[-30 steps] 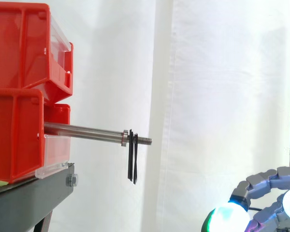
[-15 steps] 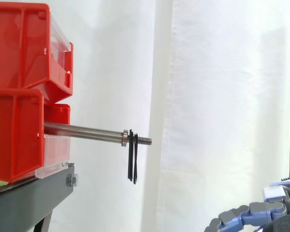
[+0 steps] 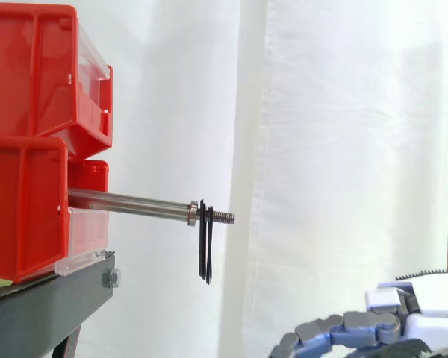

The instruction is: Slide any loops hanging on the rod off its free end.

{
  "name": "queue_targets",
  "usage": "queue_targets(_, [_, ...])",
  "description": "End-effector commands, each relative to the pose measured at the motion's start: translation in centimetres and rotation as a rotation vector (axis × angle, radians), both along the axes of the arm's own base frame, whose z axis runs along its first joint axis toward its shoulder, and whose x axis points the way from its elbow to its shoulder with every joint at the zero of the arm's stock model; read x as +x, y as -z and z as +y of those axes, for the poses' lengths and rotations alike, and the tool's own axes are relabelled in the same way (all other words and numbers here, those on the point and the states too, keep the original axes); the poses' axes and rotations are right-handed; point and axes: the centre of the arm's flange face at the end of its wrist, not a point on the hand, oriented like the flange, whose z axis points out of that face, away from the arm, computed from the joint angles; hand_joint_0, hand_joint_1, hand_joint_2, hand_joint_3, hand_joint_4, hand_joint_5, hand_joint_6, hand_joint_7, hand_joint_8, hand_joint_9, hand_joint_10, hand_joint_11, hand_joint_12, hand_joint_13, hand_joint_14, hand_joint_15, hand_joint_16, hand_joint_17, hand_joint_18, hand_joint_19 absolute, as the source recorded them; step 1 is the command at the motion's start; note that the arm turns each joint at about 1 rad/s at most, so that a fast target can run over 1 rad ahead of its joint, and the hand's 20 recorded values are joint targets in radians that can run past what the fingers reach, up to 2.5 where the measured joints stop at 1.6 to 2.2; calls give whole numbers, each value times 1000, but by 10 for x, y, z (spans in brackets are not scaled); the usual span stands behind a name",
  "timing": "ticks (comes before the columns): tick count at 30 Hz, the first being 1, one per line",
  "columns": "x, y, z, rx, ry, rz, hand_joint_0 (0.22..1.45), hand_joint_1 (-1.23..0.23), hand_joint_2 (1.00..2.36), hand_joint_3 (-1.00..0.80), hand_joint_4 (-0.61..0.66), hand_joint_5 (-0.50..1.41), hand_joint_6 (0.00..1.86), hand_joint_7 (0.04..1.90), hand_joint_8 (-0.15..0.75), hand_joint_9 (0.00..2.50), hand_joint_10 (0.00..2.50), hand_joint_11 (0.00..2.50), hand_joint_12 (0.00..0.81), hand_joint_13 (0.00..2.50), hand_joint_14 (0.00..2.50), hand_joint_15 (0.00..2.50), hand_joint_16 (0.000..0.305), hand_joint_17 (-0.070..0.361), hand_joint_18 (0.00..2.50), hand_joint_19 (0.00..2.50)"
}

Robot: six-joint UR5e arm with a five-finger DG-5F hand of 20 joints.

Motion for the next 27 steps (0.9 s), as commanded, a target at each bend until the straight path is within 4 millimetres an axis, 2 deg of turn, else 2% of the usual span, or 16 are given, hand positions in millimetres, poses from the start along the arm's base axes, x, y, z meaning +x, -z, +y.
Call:
queue_targets(1, [4, -3, -4, -16, -9, -8, 559, -593, 1000, -500, 215, -177, 502, 727, 255, 632, 0, 0, 296, 369, 0, 0, 39, 88, 365, 251])
queue_targets(4, [3, -2, -5, -30, -37, -1, 559, -594, 1000, -500, 216, -177, 502, 726, 256, 633, 0, 0, 296, 369, 0, 0, 39, 89, 367, 246])
queue_targets(5, [7, 15, -9, -52, -52, 7, 559, -594, 1000, -500, 215, -177, 502, 729, 255, 632, 0, 0, 297, 369, 0, 0, 39, 89, 367, 250])
queue_targets(6, [7, 15, -10, -52, -50, 7, 559, -594, 1000, -500, 216, -177, 502, 729, 254, 633, 0, 0, 297, 370, 0, 0, 39, 89, 367, 250])
queue_targets(8, [16, 29, -10, -44, -72, 3, 560, -593, 1000, -500, 214, -177, 502, 730, 255, 638, 0, 0, 296, 370, 0, 0, 39, 88, 367, 251])
queue_targets(9, [25, 33, -10, -25, -99, -9, 559, -594, 1000, -500, 215, -176, 502, 731, 254, 635, 0, 0, 297, 371, 0, 0, 39, 88, 367, 250])
queue_targets(10, [25, 33, -10, -25, -99, -9, 560, -594, 1000, -500, 215, -176, 502, 729, 255, 634, 0, 0, 296, 371, 0, 0, 39, 89, 367, 250])
queue_targets(11, [36, 29, -8, -5, -132, -30, 560, -594, 1000, -500, 215, -176, 502, 729, 254, 633, 0, 0, 297, 371, 0, 0, 39, 89, 367, 250])
queue_targets(27, [47, 12, -12, -125, -197, -84, 561, -594, 1000, -500, 219, -176, 502, 730, 256, 640, 0, 0, 298, 381, 0, 0, 39, 89, 373, 257])
